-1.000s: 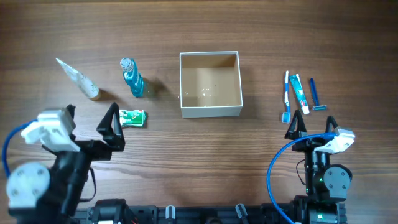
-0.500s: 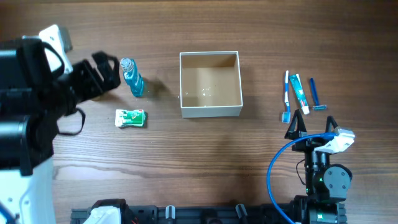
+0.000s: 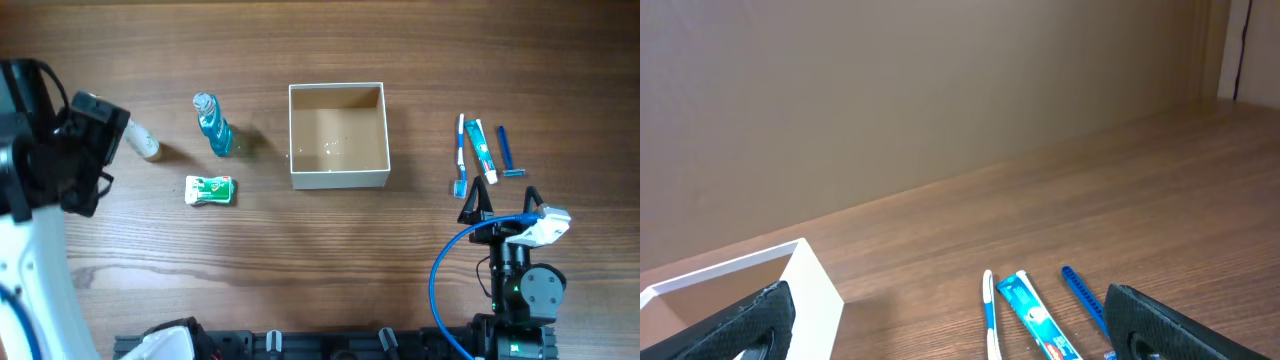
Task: Pack container
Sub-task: 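Move the left gripper over the white Pantene tube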
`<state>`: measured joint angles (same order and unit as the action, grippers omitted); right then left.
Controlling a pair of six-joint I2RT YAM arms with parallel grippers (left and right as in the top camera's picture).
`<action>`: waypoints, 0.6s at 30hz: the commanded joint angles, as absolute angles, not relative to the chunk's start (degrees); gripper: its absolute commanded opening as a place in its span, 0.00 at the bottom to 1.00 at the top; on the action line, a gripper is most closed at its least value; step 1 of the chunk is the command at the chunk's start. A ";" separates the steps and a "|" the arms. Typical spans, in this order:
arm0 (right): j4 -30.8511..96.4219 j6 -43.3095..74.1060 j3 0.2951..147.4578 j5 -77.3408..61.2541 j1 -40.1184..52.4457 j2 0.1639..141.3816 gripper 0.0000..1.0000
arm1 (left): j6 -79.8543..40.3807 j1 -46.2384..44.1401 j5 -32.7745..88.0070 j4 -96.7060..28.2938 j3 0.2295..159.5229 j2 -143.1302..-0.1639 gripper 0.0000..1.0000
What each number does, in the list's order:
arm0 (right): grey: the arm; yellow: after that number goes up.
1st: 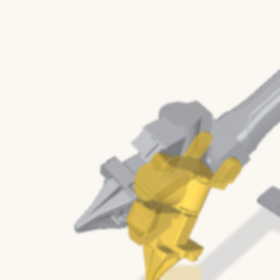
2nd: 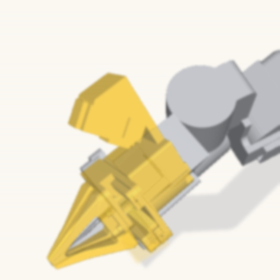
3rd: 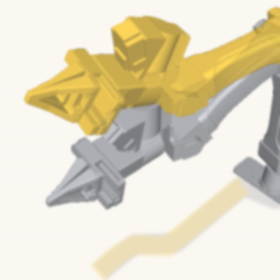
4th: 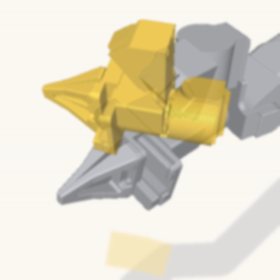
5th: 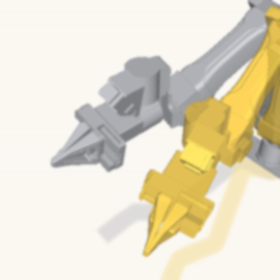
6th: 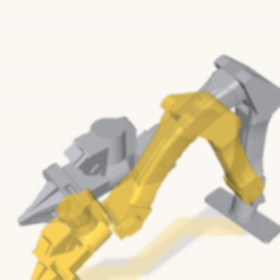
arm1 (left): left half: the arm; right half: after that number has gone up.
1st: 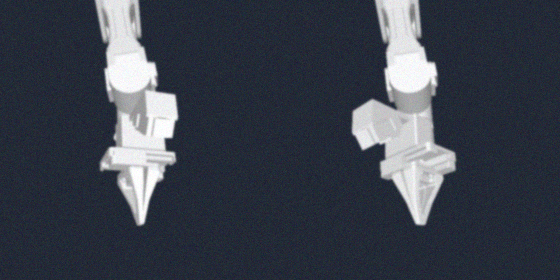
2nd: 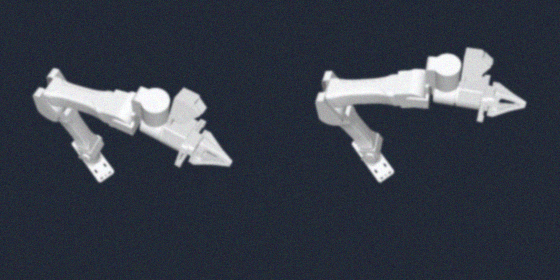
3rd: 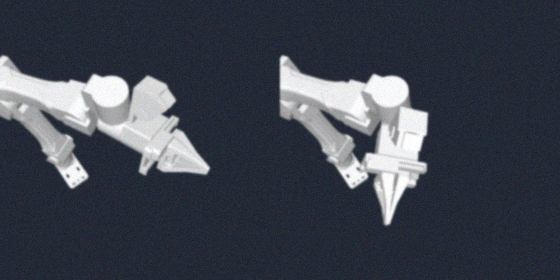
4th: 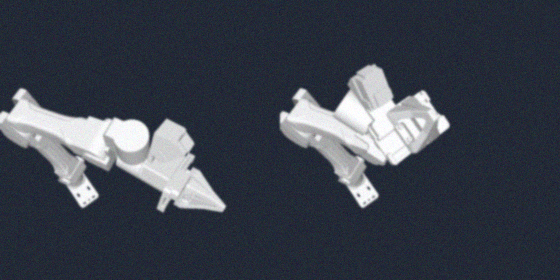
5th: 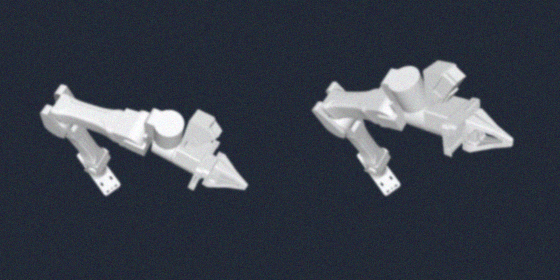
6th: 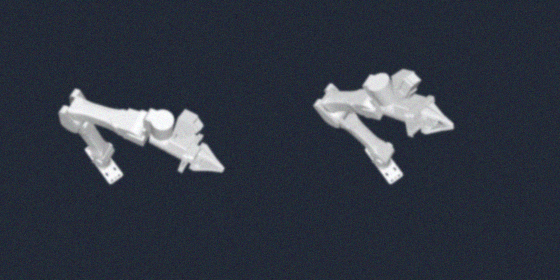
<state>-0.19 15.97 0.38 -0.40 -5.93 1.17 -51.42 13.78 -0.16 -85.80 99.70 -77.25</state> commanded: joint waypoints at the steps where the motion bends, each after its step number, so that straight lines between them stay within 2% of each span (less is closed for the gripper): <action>1: -0.36 15.59 0.30 -0.05 -5.58 1.19 1.00 | -56.29 15.73 0.86 -87.20 100.31 -84.75 0.99; 8: -0.38 15.59 0.30 -0.08 -5.58 1.19 1.00 | -48.93 18.79 9.43 -80.97 103.50 -93.56 1.00; 18: -0.38 15.62 0.30 -0.05 -5.58 1.19 1.00 | -43.57 27.53 6.63 -83.40 111.33 -94.59 1.00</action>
<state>-0.21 15.97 0.38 -0.40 -5.91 1.17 -46.61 25.15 7.25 -81.89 110.30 -94.91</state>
